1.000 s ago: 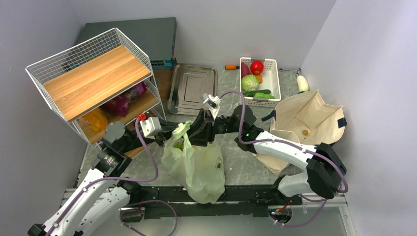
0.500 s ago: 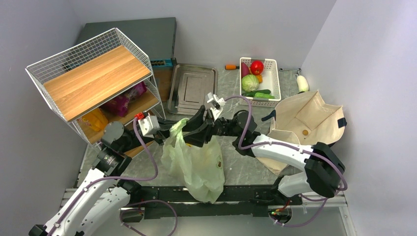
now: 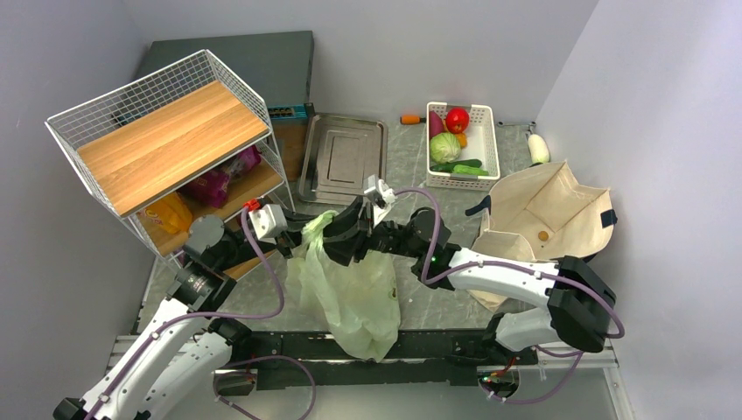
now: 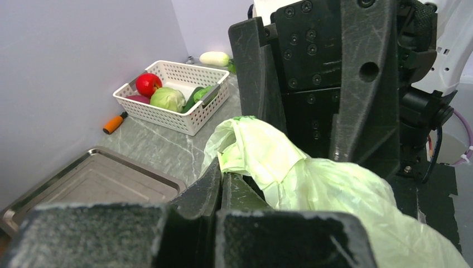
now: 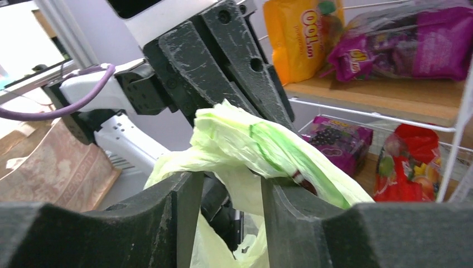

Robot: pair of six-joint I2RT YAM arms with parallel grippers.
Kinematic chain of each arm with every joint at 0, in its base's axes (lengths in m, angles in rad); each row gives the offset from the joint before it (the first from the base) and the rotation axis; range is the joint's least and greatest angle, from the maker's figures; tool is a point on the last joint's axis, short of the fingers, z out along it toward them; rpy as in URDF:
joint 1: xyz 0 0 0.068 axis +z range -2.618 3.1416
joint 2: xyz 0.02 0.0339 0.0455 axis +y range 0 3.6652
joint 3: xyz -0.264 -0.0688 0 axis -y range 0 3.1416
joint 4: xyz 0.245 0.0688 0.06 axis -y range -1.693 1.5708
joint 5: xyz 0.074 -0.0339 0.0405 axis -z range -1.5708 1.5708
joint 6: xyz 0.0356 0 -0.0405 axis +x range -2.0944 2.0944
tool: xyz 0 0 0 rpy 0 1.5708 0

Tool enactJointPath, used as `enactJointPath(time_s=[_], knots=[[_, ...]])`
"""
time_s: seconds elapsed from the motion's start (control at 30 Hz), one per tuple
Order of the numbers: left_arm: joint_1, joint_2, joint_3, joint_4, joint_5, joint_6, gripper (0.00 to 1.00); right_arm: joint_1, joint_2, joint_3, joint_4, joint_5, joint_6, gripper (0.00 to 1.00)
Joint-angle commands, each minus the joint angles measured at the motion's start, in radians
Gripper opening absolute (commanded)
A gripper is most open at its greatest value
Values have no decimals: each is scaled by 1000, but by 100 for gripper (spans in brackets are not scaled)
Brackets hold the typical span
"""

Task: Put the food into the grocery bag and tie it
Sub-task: Tie the grocery bag at the center of the board.

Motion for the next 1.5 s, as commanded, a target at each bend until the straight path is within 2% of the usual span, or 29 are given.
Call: enactJointPath(time_s=[0.0,0.17,0.57,1.03,1.3,1.47], knots=[[-2,-16,7,56,38,-31,0,-9,-34,-53,35,176,-53,44],[1,-19,4,61,39,-33,0,-8,-36,-69,34,224,-79,41],[4,-14,5,54,39,-30,0,-3,16,-11,58,89,-77,43],[9,-8,4,53,39,-33,0,10,36,17,157,37,-28,44],[9,-5,4,53,40,-35,0,11,10,11,181,30,-1,34],[11,-4,5,53,42,-38,0,11,9,9,170,86,44,3]])
